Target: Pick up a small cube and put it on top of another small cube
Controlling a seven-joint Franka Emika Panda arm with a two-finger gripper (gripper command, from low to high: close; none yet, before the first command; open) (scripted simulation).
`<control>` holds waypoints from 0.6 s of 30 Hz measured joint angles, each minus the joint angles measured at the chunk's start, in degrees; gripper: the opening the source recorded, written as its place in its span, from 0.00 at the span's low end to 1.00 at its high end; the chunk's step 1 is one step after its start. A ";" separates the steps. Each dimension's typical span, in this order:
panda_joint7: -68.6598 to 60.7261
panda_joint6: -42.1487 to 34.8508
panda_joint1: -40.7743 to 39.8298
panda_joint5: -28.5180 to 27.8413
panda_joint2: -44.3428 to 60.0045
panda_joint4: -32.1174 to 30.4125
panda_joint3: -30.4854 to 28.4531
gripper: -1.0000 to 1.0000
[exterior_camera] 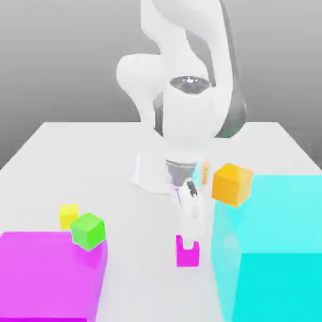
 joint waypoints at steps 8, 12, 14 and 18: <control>17.54 11.29 19.76 -22.73 14.97 2.84 -25.95 0.00; 17.50 11.38 19.76 -22.69 14.97 2.84 -25.95 0.00; 17.75 11.96 20.81 -23.02 15.60 2.97 -27.08 0.00; 12.91 7.68 14.87 -16.57 10.18 1.73 -19.50 0.00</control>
